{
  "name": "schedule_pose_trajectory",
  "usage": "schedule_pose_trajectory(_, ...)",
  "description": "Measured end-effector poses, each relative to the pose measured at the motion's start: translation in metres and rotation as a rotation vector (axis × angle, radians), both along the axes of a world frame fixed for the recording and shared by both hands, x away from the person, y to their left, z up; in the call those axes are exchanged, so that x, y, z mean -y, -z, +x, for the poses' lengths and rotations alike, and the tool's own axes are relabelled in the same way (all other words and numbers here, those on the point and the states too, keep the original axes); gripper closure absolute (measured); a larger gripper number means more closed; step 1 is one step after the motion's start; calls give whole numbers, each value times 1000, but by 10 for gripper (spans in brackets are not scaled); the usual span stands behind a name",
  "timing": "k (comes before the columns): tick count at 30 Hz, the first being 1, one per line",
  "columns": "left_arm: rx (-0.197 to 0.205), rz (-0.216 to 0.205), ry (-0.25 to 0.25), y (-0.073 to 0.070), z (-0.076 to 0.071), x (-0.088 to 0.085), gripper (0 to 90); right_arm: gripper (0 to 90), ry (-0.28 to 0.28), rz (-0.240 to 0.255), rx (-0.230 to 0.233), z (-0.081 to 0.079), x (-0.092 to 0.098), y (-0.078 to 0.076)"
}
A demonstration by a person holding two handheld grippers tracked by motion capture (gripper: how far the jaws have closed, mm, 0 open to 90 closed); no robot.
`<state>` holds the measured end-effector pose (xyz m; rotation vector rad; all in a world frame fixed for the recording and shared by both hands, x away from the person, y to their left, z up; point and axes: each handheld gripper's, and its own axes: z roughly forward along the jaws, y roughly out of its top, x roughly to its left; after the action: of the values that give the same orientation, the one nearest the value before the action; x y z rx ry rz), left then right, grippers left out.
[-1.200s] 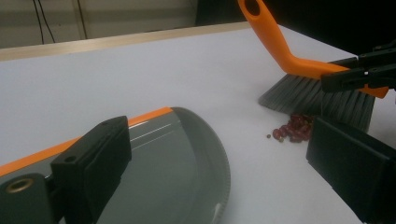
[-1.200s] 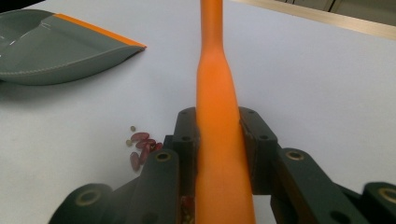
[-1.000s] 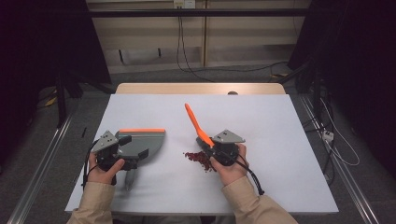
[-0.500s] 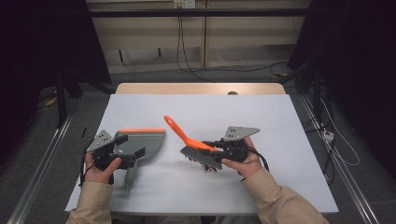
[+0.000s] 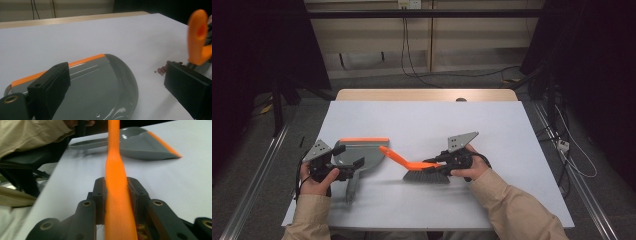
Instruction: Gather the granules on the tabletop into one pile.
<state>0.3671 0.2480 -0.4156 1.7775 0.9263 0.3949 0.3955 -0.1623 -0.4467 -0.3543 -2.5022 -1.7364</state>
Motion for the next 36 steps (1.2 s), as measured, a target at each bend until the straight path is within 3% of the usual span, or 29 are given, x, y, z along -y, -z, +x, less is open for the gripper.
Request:
schedule_pose_trajectory(6,1,2,-1,0,1,-1,66,708,31,18,-8,18,3,2)
schedule_pose_trajectory(12,0,3,5,0,1,0,66,708,66,44,-41,9,-4,-10)
schedule_pose_trajectory(14,-2,3,4,1,1,0,66,708,124,61,-42,3,-7,-19)
schedule_pose_trajectory(17,0,3,9,1,1,1,66,708,258,48,-34,-9,-16,-32)
schedule_pose_trajectory(19,0,1,10,1,1,2,66,708,376,24,-16,-18,-22,-37)
schedule_pose_trajectory(25,3,-6,11,0,1,2,66,708,663,33,-88,-35,-42,-28)
schedule_pose_trajectory(27,3,-7,10,0,1,1,66,708,714,57,-108,-40,-51,-23)
schedule_pose_trajectory(31,10,-19,5,-1,0,0,66,708,778,57,-97,-49,-74,-18)
schedule_pose_trajectory(36,12,-12,6,-2,-1,-1,67,708,801,70,-165,-57,-93,-3)
